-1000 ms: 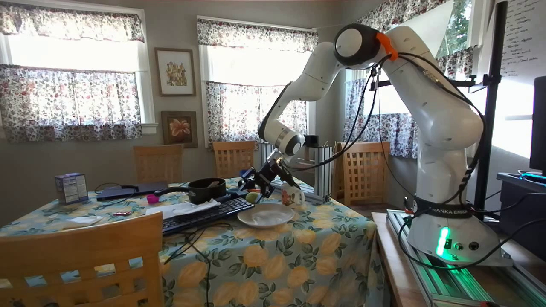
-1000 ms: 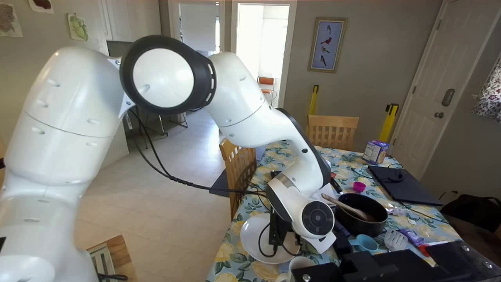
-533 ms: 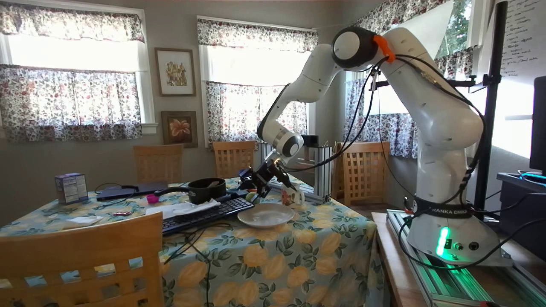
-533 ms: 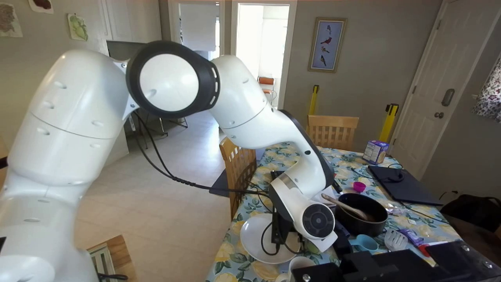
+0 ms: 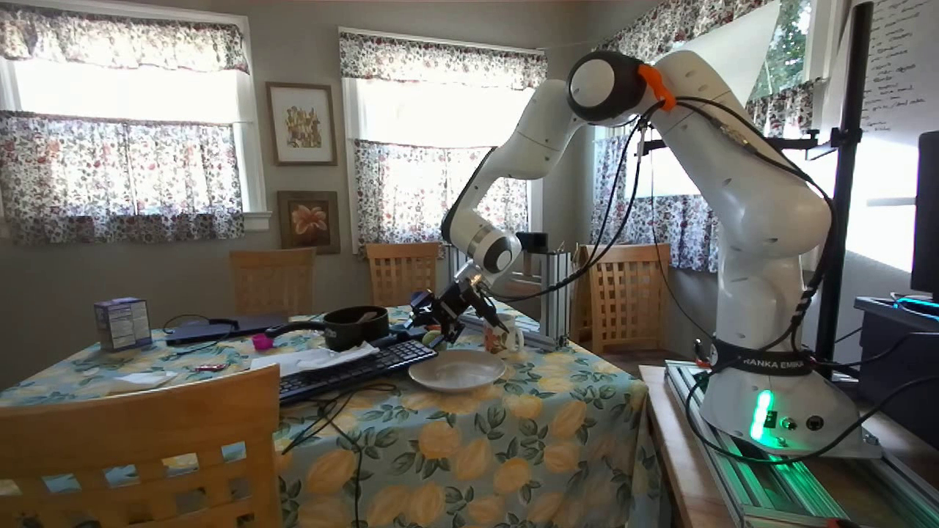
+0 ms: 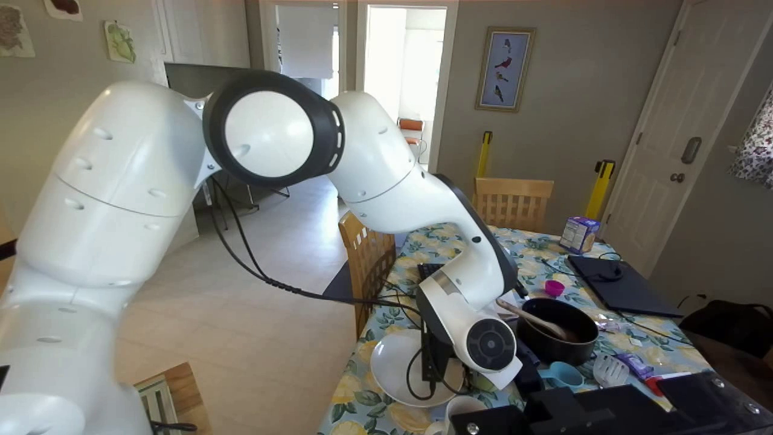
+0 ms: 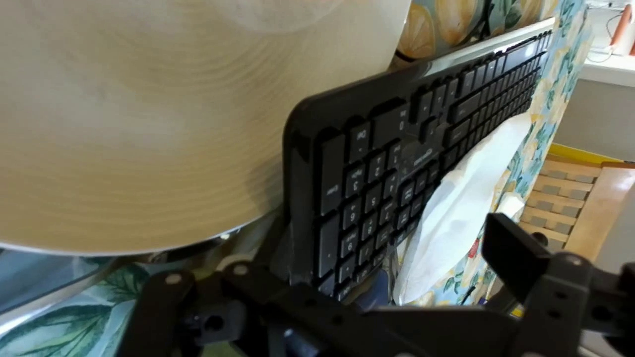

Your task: Pick up the computer keyboard and put it on top of the pot

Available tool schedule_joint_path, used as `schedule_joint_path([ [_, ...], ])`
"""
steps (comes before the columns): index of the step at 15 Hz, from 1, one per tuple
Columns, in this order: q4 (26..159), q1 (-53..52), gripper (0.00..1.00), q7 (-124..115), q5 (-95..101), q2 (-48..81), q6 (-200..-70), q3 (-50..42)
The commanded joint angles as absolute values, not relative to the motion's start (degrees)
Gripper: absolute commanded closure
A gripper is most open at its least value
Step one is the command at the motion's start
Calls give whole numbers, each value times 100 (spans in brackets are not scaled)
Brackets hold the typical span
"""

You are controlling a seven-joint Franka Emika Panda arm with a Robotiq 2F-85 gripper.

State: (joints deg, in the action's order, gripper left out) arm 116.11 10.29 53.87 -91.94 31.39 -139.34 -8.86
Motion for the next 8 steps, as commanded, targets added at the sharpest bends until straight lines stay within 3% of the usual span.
schedule_joint_path([
  [1,11458,1027,0,5672,-9353,3317,-13895,-869],
  [8,11455,1037,0,5836,-9389,3321,-13928,-883],
])
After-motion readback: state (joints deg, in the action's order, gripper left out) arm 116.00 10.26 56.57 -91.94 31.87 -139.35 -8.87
